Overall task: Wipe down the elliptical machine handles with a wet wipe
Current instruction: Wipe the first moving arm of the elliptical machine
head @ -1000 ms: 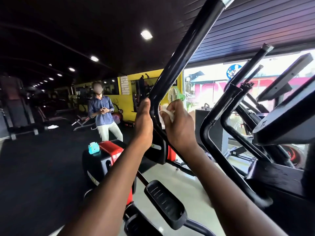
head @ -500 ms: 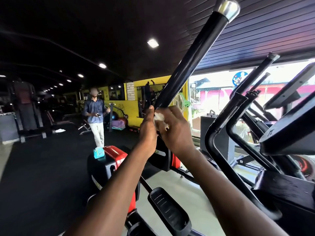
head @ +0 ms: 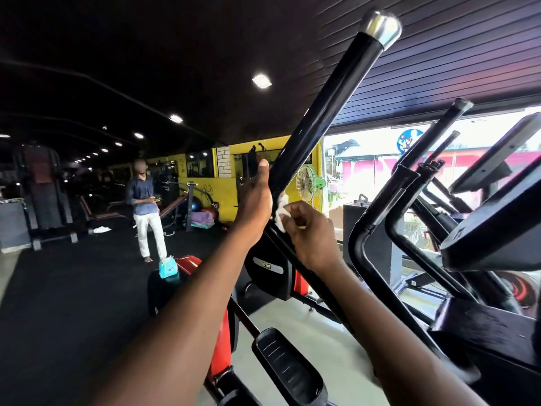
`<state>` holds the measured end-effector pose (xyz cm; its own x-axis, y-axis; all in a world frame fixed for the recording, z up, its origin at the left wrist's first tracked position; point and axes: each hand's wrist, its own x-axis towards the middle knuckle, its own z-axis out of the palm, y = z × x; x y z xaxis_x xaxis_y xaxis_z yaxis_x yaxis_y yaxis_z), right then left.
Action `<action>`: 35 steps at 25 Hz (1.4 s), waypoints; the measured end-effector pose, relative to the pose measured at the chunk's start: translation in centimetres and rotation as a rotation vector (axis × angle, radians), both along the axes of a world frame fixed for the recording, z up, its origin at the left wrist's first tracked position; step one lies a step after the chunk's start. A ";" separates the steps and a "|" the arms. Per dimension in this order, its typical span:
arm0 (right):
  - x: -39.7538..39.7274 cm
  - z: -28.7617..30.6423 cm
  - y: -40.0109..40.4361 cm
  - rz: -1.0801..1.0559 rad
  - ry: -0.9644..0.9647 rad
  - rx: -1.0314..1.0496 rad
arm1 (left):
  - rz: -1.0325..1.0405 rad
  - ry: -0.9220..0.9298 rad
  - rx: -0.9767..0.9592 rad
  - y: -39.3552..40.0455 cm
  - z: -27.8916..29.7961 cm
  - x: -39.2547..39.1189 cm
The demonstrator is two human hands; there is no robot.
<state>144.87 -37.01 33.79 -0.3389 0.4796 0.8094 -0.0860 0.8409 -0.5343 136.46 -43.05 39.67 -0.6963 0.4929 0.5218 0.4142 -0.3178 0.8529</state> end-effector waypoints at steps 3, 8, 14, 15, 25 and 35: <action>0.6 2.3 0.7 0.072 0.200 -0.128 | 0.000 0.008 -0.031 0.2 -0.2 -0.4; -0.9 1.3 -1.2 0.004 0.164 0.151 | -0.007 0.041 -0.076 0.0 0.5 -0.5; 1.1 6.7 0.4 -0.099 0.617 0.146 | -0.063 0.198 -0.042 0.9 5.0 1.1; 0.8 6.7 0.4 -0.102 0.638 0.170 | -0.071 0.215 -0.050 1.0 4.9 1.0; 1.7 9.1 1.0 -0.112 0.751 0.162 | -0.121 0.221 -0.032 1.4 4.2 0.4; 2.1 9.3 0.9 -0.132 0.693 0.233 | -0.137 0.164 -0.020 1.1 4.5 0.8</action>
